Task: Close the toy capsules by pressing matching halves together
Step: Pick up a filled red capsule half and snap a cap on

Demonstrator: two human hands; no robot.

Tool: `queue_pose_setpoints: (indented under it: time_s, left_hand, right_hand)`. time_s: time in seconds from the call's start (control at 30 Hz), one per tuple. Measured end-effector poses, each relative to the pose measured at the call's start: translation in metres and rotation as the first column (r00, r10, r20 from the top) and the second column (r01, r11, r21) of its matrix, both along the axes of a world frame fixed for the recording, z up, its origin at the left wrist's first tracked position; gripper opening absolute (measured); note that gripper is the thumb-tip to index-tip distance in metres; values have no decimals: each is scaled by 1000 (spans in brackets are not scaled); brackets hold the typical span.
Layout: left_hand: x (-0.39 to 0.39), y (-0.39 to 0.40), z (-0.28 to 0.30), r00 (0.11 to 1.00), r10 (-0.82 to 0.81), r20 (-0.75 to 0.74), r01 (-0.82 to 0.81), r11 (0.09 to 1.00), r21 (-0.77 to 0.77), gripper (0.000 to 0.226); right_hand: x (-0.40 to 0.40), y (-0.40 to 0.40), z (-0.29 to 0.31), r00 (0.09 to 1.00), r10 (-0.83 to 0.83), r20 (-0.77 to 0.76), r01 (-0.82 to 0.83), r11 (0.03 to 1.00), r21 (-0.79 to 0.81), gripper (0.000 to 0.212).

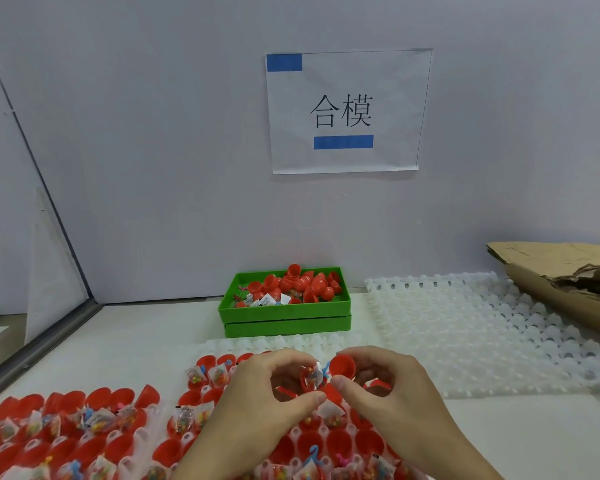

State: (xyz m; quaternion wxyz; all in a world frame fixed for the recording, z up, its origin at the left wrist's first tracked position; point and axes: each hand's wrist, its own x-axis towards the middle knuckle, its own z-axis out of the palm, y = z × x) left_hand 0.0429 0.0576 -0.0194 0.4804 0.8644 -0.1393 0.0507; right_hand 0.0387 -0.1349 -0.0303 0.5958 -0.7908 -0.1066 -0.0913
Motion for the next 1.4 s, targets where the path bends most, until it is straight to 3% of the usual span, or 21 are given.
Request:
queue_pose_setpoints:
  time_s: [0.2, 0.5, 0.97, 1.4]
  left_hand:
    - [-3, 2, 2, 999, -35, -5, 35, 999, -36, 27]
    - [-5, 4, 9, 992, -128, -1, 123, 955, -269, 27]
    - [-6, -1, 5, 992, -126, -32, 115, 966, -231, 26]
    - [-7, -6, 5, 988, -147, -41, 132, 960, -245, 25]
  right_hand:
    - [-4, -1, 2, 998, 65, 6, -65, 997, 43, 12]
    - [-10, -2, 8, 994, 102, 29, -106, 966, 235, 32]
    - [-15, -2, 7, 998, 39, 55, -48, 984, 170, 20]
    - [-16, -2, 7, 995, 65, 70, -75, 986, 149, 39]
